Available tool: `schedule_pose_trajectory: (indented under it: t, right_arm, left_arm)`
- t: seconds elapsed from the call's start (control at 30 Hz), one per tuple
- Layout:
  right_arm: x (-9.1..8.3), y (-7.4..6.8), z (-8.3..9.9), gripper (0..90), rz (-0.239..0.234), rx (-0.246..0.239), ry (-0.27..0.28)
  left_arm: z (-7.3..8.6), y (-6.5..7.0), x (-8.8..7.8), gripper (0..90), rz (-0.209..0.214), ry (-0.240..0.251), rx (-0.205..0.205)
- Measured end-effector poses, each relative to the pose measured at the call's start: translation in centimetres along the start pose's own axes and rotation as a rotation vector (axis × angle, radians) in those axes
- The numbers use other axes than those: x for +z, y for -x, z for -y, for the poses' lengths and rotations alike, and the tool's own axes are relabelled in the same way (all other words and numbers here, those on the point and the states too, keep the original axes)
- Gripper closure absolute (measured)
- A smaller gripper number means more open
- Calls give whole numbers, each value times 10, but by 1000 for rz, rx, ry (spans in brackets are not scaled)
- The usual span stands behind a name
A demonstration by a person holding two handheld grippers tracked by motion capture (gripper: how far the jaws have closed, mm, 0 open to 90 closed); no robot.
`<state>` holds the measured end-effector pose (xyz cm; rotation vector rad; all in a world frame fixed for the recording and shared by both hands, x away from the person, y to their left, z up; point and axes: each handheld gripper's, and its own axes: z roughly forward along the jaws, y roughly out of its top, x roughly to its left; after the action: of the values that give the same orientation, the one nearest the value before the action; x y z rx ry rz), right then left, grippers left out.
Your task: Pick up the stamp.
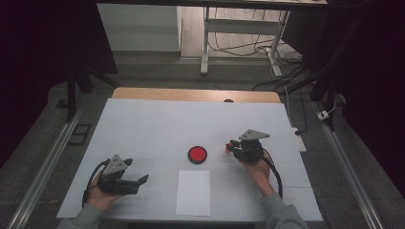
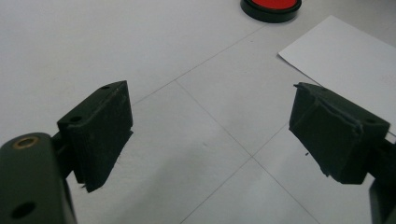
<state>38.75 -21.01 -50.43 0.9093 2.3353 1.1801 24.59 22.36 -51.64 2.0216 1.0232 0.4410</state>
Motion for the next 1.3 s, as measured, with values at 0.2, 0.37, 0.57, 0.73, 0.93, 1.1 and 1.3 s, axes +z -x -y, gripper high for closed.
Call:
schedule_pose_trajectory:
  t: [0.2,0.37,0.57,0.73,0.93,1.1,1.3]
  right_arm:
    - [-7,-1,-3,719,-7,3,27]
    - [-14,-1,-6,719,-19,23,65]
    - [-25,-2,-8,719,-53,42,105]
    - [-34,-4,-10,719,-63,48,137]
    - [-39,-5,-12,719,-77,53,151]
    - [-42,-7,-14,719,-87,50,164]
    - [-46,-12,-16,718,-103,45,176]
  left_arm:
    - [0,0,-1,137,-1,3,1]
    - [0,0,-1,137,-2,6,-1]
    - [0,1,-1,138,-5,7,6]
    - [0,1,-1,138,-6,7,7]
    - [1,1,-1,138,-4,6,9]
    - [1,1,-1,138,-3,5,10]
    - [1,2,-1,138,-4,3,10]
